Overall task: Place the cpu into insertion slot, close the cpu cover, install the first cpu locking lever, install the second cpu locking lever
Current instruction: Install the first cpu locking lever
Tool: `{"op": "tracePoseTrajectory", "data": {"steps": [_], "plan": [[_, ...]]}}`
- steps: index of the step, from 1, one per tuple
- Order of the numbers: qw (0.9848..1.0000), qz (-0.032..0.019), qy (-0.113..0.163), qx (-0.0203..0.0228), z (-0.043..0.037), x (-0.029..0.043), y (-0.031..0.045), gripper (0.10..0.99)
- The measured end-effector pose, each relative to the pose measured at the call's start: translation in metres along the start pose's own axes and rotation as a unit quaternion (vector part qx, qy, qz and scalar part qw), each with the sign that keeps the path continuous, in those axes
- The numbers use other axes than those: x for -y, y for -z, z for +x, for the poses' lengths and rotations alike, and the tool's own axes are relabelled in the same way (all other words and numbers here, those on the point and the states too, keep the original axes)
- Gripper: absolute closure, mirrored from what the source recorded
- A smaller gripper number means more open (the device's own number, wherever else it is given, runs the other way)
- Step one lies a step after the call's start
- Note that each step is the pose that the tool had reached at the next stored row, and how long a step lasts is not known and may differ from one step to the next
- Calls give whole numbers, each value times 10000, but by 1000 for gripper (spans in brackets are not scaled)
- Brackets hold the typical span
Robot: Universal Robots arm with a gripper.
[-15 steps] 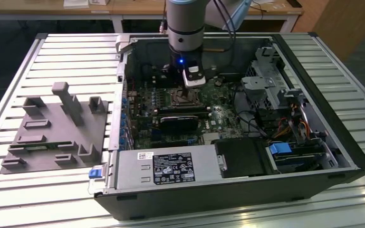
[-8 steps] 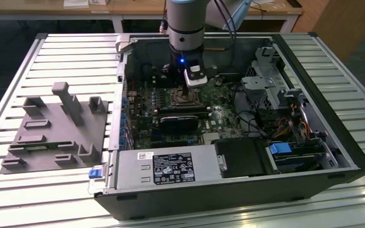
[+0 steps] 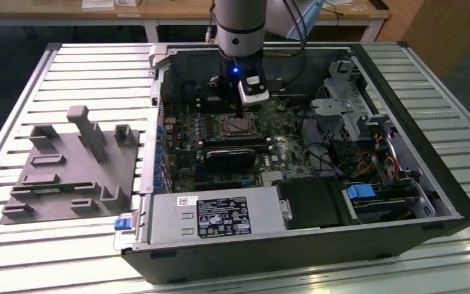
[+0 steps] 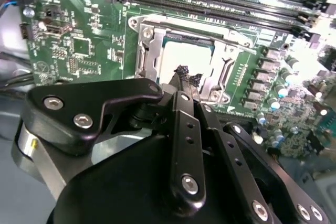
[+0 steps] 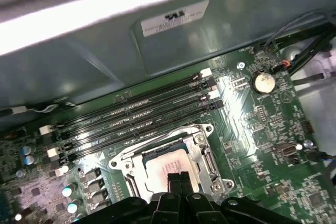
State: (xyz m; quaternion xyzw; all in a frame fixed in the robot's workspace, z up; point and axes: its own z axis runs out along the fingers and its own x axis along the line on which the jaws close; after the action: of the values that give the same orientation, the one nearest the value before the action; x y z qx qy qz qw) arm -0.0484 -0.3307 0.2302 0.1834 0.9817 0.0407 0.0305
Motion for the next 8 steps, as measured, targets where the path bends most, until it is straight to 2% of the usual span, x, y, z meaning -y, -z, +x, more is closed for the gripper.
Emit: {"op": "tracePoseTrajectory", "data": {"steps": [4,8], "plan": [[10000,-3,17,6,-3,-7,76,980],[10000,-4,21,7,-3,-7,79,980]]}}
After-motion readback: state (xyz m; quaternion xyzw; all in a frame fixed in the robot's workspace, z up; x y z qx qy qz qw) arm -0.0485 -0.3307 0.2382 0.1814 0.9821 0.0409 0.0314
